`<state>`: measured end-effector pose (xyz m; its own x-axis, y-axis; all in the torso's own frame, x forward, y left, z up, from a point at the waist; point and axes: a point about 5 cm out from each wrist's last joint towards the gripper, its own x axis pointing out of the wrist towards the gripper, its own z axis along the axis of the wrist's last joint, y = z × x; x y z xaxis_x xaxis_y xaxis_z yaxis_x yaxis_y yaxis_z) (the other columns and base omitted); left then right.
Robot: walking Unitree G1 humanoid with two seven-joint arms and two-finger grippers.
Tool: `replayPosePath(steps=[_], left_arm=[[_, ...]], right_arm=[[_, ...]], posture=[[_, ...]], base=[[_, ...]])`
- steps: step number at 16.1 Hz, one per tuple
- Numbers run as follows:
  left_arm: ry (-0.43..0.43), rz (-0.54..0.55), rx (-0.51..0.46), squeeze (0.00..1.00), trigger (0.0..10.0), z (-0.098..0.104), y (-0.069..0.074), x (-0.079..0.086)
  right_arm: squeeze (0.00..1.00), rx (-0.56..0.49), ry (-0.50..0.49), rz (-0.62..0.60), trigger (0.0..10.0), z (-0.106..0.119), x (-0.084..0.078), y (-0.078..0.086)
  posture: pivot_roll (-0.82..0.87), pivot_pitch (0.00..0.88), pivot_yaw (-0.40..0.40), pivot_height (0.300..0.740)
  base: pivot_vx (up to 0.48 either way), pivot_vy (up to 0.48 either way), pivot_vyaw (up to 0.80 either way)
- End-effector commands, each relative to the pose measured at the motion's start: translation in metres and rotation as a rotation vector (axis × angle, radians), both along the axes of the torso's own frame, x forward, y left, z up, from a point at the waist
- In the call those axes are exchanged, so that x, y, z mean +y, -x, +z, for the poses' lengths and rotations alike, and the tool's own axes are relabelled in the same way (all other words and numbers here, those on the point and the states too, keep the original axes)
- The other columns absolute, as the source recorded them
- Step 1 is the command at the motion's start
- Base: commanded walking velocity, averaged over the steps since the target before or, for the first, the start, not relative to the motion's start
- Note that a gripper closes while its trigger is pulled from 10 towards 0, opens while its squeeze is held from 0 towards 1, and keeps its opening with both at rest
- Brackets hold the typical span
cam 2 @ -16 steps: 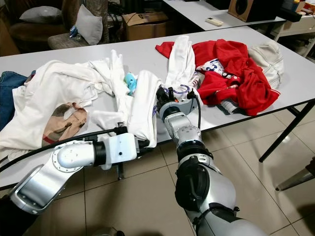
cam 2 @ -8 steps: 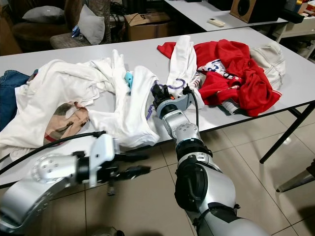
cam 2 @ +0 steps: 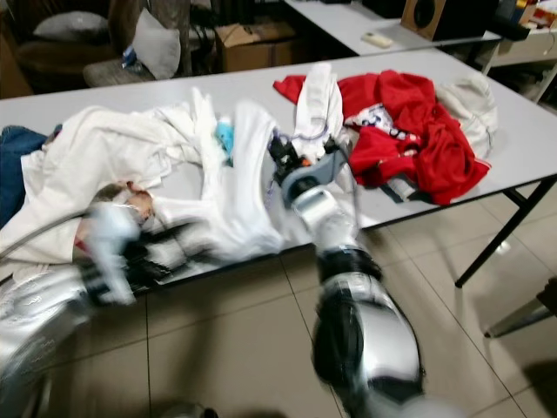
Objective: Hang hanger
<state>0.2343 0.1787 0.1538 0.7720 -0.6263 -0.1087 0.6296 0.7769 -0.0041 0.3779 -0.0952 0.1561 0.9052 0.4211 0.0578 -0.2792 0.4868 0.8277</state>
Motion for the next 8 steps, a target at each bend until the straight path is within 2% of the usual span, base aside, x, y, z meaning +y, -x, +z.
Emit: replayPosePath(steps=[1, 2, 4, 5, 7, 8], left_arm=[[0.019, 0.116, 0.000, 0.00, 10.0, -0.001, 0.002, 0.009], [0.029, 0.143, 0.004, 0.00, 10.0, -0.002, 0.003, 0.011], [0.124, 0.278, 0.028, 0.00, 10.0, -0.010, 0.015, 0.011], [0.132, 0.297, 0.032, 0.00, 10.0, -0.012, 0.018, 0.010], [0.170, 0.312, 0.051, 0.00, 10.0, -0.016, 0.032, -0.007], [0.171, 0.309, 0.054, 0.00, 10.0, -0.016, 0.032, -0.009]], right_arm=[[0.00, -0.115, 0.110, 0.080, 10.0, 0.020, -0.001, 0.010], [0.00, -0.134, 0.140, 0.099, 10.0, 0.021, -0.002, 0.014], [0.00, -0.265, 0.272, 0.189, 10.0, 0.035, -0.010, 0.048], [0.00, -0.281, 0.288, 0.203, 10.0, 0.037, -0.011, 0.056], [0.00, -0.335, 0.323, 0.278, 10.0, 0.049, -0.011, 0.088], [0.00, -0.344, 0.352, 0.330, 10.0, 0.048, -0.008, 0.096]], posture=[[0.05, 0.000, -0.004, 0.740], [0.05, 0.000, -0.004, 0.740], [0.04, 0.015, -0.023, 0.740], [0.04, 0.015, -0.023, 0.740], [0.04, 0.027, -0.039, 0.740], [0.04, 0.031, -0.043, 0.740]], base=[[0.000, 0.000, 0.00], [0.000, 0.000, 0.00], [0.000, 0.000, 0.00], [0.000, 0.000, 0.00], [0.000, 0.000, 0.67], [0.000, 0.000, 0.80]])
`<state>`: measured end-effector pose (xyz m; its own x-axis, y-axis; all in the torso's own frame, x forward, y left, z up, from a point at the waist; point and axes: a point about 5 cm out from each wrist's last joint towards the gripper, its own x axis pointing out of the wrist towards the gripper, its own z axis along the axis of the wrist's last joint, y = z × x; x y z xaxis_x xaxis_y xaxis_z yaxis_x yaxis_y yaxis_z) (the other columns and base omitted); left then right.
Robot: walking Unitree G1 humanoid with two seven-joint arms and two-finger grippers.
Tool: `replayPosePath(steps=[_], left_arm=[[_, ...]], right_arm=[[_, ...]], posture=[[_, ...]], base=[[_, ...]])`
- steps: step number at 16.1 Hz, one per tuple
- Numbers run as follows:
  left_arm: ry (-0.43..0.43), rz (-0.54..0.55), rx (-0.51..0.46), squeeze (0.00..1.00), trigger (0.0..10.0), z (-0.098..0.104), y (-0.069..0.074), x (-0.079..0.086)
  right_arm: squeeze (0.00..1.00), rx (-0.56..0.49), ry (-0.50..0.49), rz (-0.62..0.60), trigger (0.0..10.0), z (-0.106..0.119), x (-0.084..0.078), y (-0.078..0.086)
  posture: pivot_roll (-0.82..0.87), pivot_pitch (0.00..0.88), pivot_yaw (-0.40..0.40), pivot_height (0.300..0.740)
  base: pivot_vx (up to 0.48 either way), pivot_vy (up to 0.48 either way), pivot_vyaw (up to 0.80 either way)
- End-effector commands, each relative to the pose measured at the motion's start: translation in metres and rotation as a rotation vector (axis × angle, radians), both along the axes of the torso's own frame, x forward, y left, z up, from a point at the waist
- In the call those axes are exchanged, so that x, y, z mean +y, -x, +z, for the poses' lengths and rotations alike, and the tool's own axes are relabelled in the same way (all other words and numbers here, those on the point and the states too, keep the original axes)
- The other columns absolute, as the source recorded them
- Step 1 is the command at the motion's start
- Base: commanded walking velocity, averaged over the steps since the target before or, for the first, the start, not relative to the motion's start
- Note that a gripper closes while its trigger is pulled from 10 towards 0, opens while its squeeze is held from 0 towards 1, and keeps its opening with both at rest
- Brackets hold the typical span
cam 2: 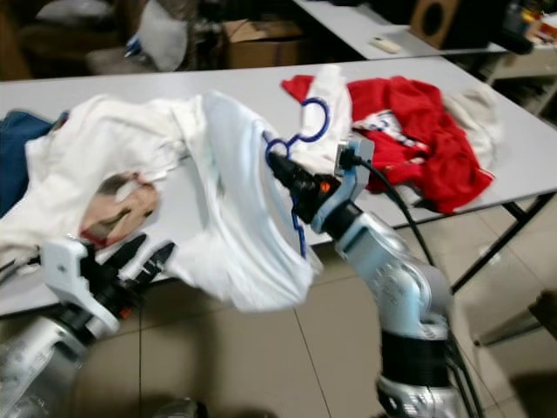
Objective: Hang hanger
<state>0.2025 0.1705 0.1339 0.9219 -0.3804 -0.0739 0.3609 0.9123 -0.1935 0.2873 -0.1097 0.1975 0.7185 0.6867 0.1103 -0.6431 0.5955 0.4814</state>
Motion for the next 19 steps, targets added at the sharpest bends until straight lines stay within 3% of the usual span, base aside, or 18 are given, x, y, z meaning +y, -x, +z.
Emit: replayPosePath(steps=[1, 5, 9, 19], left_arm=[[-0.011, 0.001, -0.012, 0.00, 10.0, 0.004, 0.000, -0.002], [-0.017, -0.019, -0.006, 0.00, 10.0, 0.005, 0.003, -0.008], [-0.034, -0.039, -0.005, 0.00, 10.0, 0.005, 0.002, -0.010], [-0.083, -0.082, -0.002, 0.00, 10.0, 0.004, 0.001, -0.013]], right_arm=[[0.00, -0.019, 0.013, 0.075, 10.0, 0.005, 0.008, 0.008], [0.00, 0.057, 0.143, 0.099, 10.0, -0.009, 0.003, 0.019], [0.00, 0.068, 0.241, 0.199, 10.0, -0.012, -0.002, 0.031], [0.00, 0.073, 0.311, 0.242, 10.0, -0.016, -0.006, 0.037]], posture=[[0.04, 0.034, -0.045, 0.740], [0.05, 0.038, -0.048, 0.740], [0.04, 0.037, -0.043, 0.740], [0.05, 0.030, -0.032, 0.740]], base=[[0.000, 0.000, 0.80], [0.000, 0.000, 0.80], [0.000, 0.000, 0.80], [0.000, -0.259, 0.80]])
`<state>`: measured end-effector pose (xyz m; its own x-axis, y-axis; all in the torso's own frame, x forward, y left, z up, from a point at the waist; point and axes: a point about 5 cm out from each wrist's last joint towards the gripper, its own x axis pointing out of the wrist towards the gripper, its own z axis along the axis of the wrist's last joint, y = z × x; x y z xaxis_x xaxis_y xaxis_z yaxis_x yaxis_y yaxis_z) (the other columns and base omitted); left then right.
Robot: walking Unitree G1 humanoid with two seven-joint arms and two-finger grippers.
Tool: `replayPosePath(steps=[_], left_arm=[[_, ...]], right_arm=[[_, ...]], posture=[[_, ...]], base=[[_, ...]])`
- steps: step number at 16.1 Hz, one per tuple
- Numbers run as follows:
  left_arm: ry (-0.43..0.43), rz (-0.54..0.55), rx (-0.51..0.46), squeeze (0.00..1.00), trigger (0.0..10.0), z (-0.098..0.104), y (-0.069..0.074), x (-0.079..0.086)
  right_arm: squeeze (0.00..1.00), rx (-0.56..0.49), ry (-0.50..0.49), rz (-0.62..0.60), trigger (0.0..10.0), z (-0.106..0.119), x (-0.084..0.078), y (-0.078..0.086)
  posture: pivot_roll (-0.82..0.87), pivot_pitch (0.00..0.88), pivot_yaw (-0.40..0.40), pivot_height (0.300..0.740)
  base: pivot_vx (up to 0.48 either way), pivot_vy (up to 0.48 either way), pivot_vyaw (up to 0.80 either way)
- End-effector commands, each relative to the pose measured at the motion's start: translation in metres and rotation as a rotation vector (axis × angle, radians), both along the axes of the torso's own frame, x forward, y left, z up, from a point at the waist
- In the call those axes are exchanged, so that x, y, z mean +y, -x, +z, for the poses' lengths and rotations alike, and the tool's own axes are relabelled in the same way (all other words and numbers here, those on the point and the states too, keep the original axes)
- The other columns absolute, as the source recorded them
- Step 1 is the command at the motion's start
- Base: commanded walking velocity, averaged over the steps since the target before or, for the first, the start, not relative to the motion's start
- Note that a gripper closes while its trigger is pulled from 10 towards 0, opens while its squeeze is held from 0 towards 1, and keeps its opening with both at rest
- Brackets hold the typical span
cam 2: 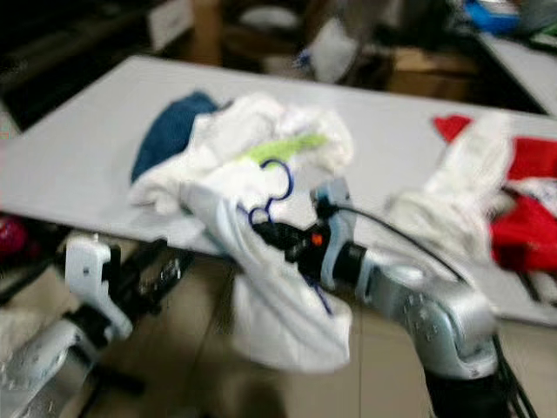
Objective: Hang hanger
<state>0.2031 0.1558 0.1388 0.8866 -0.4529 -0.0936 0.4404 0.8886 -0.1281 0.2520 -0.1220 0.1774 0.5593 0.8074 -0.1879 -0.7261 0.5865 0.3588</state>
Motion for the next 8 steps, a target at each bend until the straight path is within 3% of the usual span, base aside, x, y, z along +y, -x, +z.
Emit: replayPosePath(steps=[1, 7, 8], left_arm=[[-0.017, 0.002, 0.007, 0.00, 10.0, -0.0015, 0.0017, 0.0017], [-0.030, -0.017, 0.010, 0.00, 10.0, -0.0035, 0.0007, 0.0035], [-0.011, -0.014, 0.023, 0.00, 10.0, -0.0043, -0.0006, 0.0053]], right_arm=[[0.00, -0.015, -0.006, 0.041, 10.0, 0.0039, 0.0058, 0.0018], [0.00, -0.020, -0.027, 0.110, 10.0, 0.0030, 0.0118, 0.0104], [0.00, -0.024, -0.029, 0.116, 10.0, 0.0030, 0.0133, 0.0116]], posture=[[0.05, 0.029, -0.031, 0.740], [0.05, 0.025, -0.018, 0.740], [0.05, 0.025, -0.017, 0.740]], base=[[0.000, -0.296, 0.80], [0.000, -0.289, 0.80], [0.000, 0.000, 0.80]])
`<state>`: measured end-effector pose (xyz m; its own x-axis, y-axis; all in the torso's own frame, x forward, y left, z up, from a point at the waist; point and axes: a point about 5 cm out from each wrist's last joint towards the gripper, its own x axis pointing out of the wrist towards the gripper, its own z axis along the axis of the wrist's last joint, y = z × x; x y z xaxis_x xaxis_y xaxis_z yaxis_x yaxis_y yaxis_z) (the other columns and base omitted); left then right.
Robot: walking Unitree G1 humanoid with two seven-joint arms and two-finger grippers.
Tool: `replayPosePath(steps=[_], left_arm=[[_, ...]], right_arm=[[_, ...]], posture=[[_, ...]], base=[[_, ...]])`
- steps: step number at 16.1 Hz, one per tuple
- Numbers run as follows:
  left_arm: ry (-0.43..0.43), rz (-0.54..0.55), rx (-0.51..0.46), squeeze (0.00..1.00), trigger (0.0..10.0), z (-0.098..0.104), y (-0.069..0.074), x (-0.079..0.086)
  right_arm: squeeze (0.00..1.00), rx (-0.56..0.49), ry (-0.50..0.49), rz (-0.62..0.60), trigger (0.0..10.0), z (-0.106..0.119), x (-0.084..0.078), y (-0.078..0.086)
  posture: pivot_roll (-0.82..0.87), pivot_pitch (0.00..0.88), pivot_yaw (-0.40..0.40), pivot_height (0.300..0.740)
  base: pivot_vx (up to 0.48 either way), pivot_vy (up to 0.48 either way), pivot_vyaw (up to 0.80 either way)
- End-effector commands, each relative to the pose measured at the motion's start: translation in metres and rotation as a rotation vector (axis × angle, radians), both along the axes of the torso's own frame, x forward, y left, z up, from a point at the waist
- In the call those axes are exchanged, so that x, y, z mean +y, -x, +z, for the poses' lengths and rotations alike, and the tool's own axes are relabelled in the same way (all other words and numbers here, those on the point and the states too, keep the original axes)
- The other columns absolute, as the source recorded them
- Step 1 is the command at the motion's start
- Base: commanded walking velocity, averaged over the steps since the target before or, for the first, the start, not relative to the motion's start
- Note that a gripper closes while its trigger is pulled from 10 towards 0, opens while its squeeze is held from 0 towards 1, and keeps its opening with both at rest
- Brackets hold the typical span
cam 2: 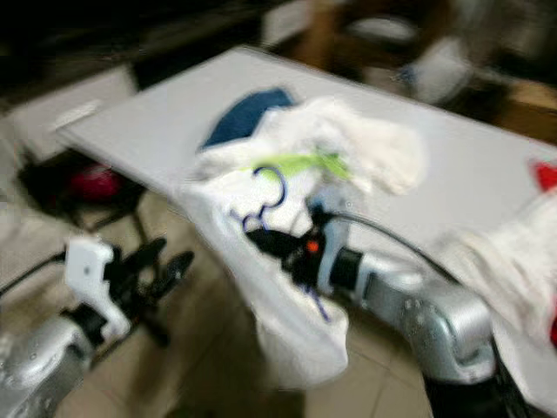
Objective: Hang hanger
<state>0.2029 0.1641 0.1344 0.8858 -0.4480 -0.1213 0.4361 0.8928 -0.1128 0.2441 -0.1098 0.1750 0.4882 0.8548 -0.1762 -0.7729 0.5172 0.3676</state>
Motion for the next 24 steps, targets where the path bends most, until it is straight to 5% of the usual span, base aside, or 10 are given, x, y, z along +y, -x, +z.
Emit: replayPosePath(steps=[1, 13, 24], left_arm=[[0.014, -0.007, 0.002, 0.00, 10.0, 0.001, -0.003, 0.000], [-0.017, -0.047, -0.005, 0.00, 10.0, 0.005, -0.008, 0.002], [-0.020, -0.102, -0.001, 0.00, 10.0, 0.006, -0.009, -0.001]], right_arm=[[0.00, -0.027, -0.018, 0.033, 10.0, 0.006, 0.002, 0.004], [0.00, -0.025, -0.052, 0.056, 10.0, 0.001, 0.012, 0.011], [0.00, -0.048, -0.045, -0.091, 10.0, -0.007, 0.010, -0.002]], posture=[[0.05, 0.025, -0.013, 0.740], [0.05, 0.007, 0.010, 0.740], [0.05, 0.000, 0.019, 0.740]], base=[[0.000, 0.000, 0.80], [0.000, 0.000, 0.80], [0.000, 0.000, 0.80]])
